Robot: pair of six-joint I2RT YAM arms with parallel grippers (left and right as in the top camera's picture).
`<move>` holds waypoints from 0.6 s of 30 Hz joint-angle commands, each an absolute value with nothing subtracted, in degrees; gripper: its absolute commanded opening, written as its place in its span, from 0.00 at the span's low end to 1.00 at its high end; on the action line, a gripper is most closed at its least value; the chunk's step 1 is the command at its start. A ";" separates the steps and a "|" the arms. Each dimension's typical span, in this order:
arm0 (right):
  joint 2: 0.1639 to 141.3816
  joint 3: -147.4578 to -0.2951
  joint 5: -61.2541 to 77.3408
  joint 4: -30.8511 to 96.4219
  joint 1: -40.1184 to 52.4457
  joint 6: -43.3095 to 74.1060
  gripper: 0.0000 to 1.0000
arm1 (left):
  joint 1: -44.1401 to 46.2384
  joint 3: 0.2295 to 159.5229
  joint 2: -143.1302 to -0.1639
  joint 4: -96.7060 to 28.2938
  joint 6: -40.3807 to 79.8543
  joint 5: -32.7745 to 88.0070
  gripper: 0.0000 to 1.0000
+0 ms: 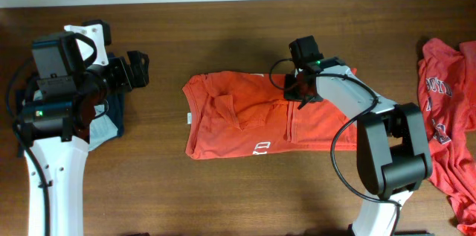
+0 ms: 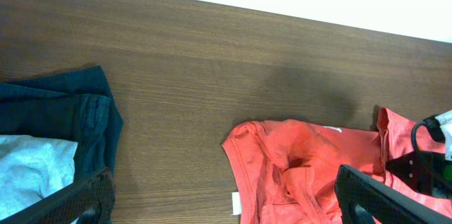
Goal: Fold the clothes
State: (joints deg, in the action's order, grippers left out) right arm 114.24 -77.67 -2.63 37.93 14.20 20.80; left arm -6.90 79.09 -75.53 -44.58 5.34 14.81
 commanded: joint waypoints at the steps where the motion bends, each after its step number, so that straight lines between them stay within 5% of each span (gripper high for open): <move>1: 114.63 -78.19 -6.13 39.57 14.50 21.45 0.15 | -7.29 79.81 -74.28 -44.62 4.21 15.70 0.99; 10: 107.92 -78.50 -6.02 44.64 15.90 19.75 0.07 | -7.29 79.81 -74.28 -44.38 4.21 15.68 0.99; 11: 107.77 -78.50 -5.82 44.69 16.19 19.57 0.13 | -7.29 79.81 -74.28 -44.38 4.21 15.68 0.99; 12: 107.77 -78.50 -5.23 44.66 16.40 18.74 0.47 | -7.29 79.81 -74.28 -44.38 4.21 15.68 0.99; 14: 107.83 -78.50 -5.15 45.19 16.49 18.50 0.79 | -7.29 79.81 -74.28 -44.40 4.21 15.68 0.99; 15: 107.83 -78.50 -5.13 46.48 16.49 18.50 0.86 | -7.29 79.81 -74.28 -44.42 4.21 15.68 0.99; 18: 107.83 -78.50 -4.03 51.09 16.49 17.72 0.85 | -7.29 79.81 -74.28 -44.45 4.19 15.68 0.99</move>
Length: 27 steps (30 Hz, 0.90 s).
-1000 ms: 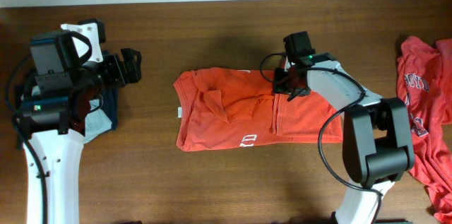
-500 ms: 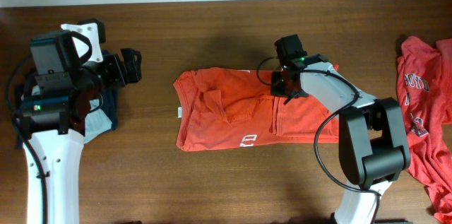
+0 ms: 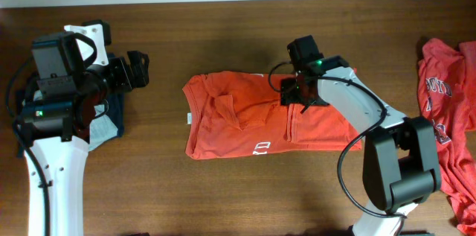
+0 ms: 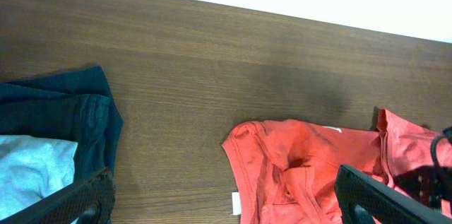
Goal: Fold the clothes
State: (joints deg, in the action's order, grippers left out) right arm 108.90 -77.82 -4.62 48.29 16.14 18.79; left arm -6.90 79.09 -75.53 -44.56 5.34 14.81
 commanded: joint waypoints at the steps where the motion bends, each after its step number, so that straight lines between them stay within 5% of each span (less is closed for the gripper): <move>1: 107.83 -78.48 -2.96 52.42 16.49 16.03 0.85 | -7.29 79.81 -74.28 -44.45 4.19 15.68 0.99; 6: 107.83 -78.37 4.73 56.93 17.39 8.56 0.83 | -7.29 79.81 -74.28 -44.38 4.21 15.68 0.99; 15: 108.36 -71.81 -1.19 55.70 21.78 12.75 0.73 | -7.29 79.81 -74.28 -44.62 4.21 15.68 0.99; 27: 108.36 -68.69 -2.44 54.35 22.55 13.98 0.31 | -7.29 79.81 -74.28 -44.45 4.21 15.68 0.99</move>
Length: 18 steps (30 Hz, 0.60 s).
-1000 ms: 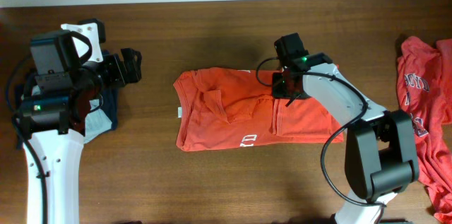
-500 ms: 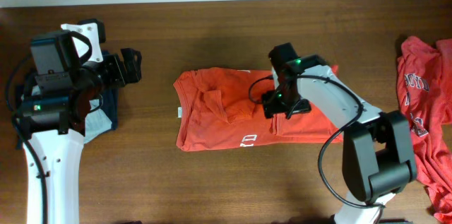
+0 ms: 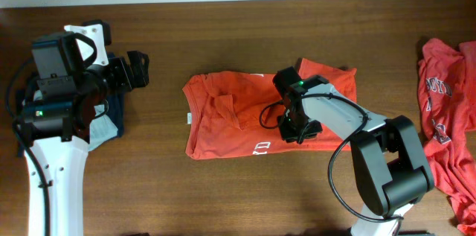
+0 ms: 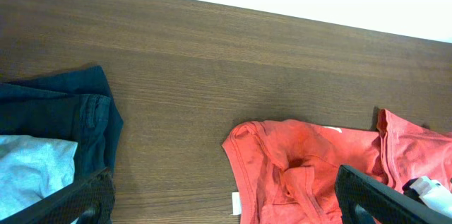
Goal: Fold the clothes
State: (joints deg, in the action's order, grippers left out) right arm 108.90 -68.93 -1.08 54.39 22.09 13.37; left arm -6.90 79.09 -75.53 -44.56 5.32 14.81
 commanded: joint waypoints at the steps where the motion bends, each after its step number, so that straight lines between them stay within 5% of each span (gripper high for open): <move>1: 108.29 -68.73 -2.44 54.37 22.55 13.93 0.28 | -7.29 79.81 -74.28 -44.45 4.19 15.68 0.99; 9: 103.42 -68.97 -1.72 56.23 22.70 12.23 0.10 | -7.29 79.81 -74.28 -44.16 4.19 15.66 0.99; 18: 98.28 -68.77 1.08 57.47 25.78 9.85 0.04 | -7.29 79.81 -74.28 -44.16 4.21 15.68 0.99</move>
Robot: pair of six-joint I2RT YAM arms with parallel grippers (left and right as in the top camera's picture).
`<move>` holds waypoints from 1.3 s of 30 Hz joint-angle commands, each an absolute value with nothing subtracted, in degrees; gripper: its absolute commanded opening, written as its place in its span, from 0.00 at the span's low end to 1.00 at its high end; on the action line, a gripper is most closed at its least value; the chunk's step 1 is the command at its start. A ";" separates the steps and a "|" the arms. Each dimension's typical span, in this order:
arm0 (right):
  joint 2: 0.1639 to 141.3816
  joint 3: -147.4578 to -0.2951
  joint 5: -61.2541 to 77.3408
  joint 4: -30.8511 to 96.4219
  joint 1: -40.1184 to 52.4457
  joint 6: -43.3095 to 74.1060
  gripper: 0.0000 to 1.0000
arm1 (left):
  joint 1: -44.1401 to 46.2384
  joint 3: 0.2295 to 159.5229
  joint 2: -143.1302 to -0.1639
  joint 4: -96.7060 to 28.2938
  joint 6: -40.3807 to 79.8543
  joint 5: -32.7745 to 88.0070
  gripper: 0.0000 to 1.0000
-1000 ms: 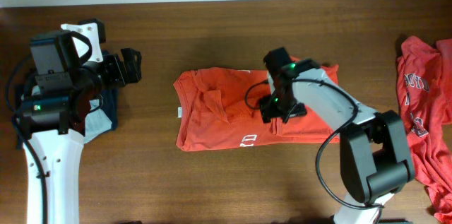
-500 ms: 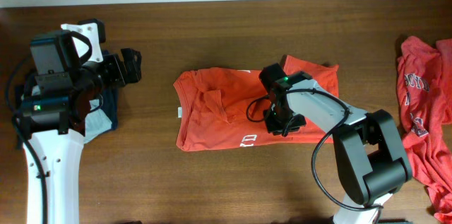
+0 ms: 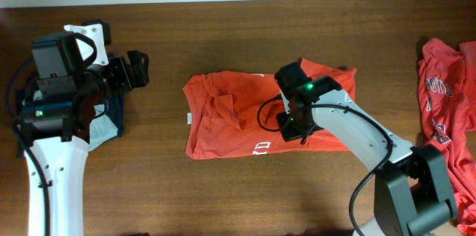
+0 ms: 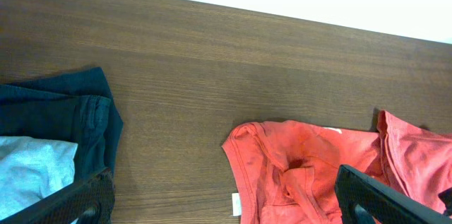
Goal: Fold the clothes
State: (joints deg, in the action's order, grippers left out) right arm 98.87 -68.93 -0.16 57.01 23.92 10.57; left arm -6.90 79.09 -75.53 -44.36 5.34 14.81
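Note:
An orange-red shirt [image 3: 230, 117] lies spread across the middle of the table, with a small white tag at its left edge and a loose flap at its upper right. The same shirt [image 4: 296, 174] shows at the lower right of the left wrist view. My right gripper [image 3: 291, 126] is down on the shirt's lower middle, and whether it pinches cloth is hidden. My left gripper [image 3: 138, 69] hangs open at the left, away from the shirt, with one wide-set finger [image 4: 85, 199] low in its view.
A folded dark blue garment [image 4: 56, 118] with a light grey piece [image 4: 28, 167] on it lies at the left, under my left arm. A crumpled red printed shirt [image 3: 446, 117] lies at the right edge. A white wall borders the table's far edge.
My right gripper stays on the shirt's lower middle, shifted very slightly. Its arm now bends out toward the lower right. The left arm has not moved.
My right gripper was first at the middle of the shirt's upper edge. It then sat slightly lower and to the left there. Later it was down on the shirt's lower middle, where it remains. The left gripper stayed open and still.

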 commanded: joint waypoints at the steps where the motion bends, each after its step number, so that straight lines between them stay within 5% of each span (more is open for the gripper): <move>1: 98.41 -68.73 1.15 57.69 26.35 9.87 0.04 | -7.29 79.81 -74.28 -44.16 4.21 15.68 0.99; 8: 98.96 -68.51 1.26 58.02 30.65 9.87 0.05 | -7.29 79.81 -74.28 -44.21 4.19 15.68 0.99; 9: 98.96 -68.51 1.21 57.89 31.18 9.89 0.13 | -7.29 79.81 -74.28 -44.21 4.21 15.68 0.99; 11: 98.94 -68.51 1.21 57.91 31.11 9.89 0.58 | -7.29 79.81 -74.28 -44.25 4.21 15.68 0.99; 27: 96.23 -71.18 3.95 57.43 14.72 12.91 0.81 | -7.16 79.75 -79.37 -53.23 3.31 17.15 0.99; 39: 96.25 -71.18 18.20 56.53 -1.39 9.63 0.84 | -0.47 79.75 -98.70 -55.51 -2.52 25.56 0.99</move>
State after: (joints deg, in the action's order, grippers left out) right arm 97.65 -69.97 12.49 56.60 1.43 10.85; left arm -2.68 79.24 -93.78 -55.31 1.23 21.98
